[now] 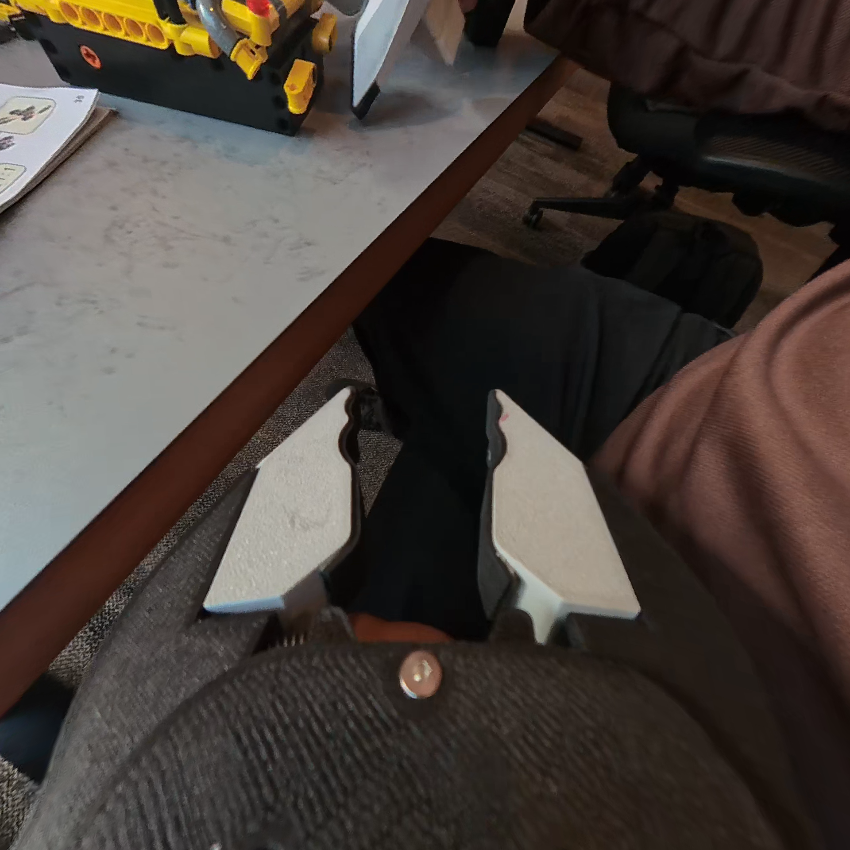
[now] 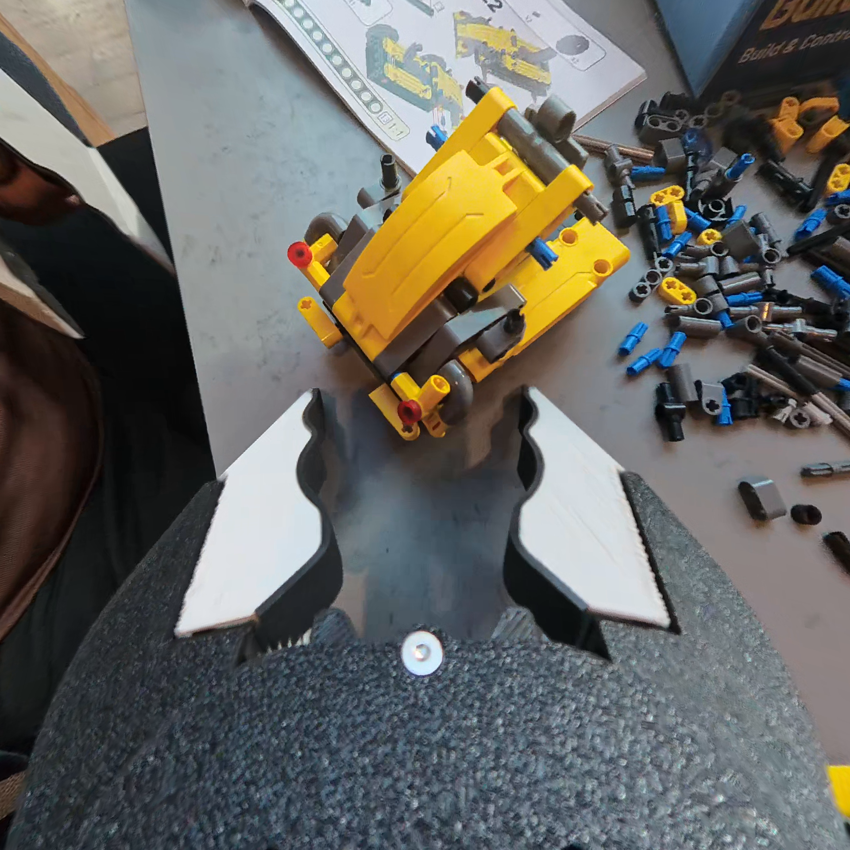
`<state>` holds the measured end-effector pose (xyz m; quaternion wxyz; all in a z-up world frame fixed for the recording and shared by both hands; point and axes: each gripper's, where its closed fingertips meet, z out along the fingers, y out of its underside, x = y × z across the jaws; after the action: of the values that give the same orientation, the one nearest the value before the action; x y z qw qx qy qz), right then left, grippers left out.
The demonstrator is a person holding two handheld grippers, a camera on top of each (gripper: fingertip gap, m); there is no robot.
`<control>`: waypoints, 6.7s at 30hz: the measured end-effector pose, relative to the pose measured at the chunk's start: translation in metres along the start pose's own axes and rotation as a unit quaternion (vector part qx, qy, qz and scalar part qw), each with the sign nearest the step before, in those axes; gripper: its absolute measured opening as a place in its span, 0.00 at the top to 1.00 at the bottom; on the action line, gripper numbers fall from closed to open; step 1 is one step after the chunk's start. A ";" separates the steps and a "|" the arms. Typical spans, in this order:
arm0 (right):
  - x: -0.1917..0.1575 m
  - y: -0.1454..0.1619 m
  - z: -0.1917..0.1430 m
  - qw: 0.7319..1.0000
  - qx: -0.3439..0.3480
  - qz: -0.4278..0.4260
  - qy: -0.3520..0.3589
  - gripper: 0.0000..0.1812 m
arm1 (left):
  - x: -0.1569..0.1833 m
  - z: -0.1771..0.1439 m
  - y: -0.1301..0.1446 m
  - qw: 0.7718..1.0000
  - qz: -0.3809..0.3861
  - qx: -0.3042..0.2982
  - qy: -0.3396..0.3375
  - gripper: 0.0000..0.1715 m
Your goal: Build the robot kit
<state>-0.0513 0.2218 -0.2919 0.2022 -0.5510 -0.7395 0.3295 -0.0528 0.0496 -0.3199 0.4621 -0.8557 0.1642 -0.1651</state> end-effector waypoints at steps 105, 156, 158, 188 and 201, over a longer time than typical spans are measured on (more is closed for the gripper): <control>0.014 -0.034 -0.041 0.984 0.172 -0.019 0.048 0.92 | -0.126 0.013 -0.119 0.996 0.072 0.018 -0.050 0.84; 0.029 -0.066 -0.018 0.983 0.120 0.032 -0.138 0.97 | -0.131 0.041 -0.150 0.991 0.096 0.003 0.092 0.99; 0.031 -0.063 -0.018 0.982 0.121 0.039 -0.140 0.97 | -0.129 0.043 -0.149 0.991 0.098 0.000 0.093 0.99; 0.020 -0.058 -0.074 0.958 0.268 0.054 -0.088 0.91 | -0.132 0.033 -0.132 0.995 0.085 -0.041 0.040 0.81; 0.018 -0.061 -0.062 0.958 0.283 -0.010 0.051 0.84 | -0.093 -0.005 -0.138 0.964 0.179 0.142 -0.132 0.82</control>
<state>-0.0575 0.2448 -0.2068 0.3904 -0.4800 -0.6104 0.4946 -0.1204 0.1584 -0.2127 0.6184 -0.7522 0.2272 0.0136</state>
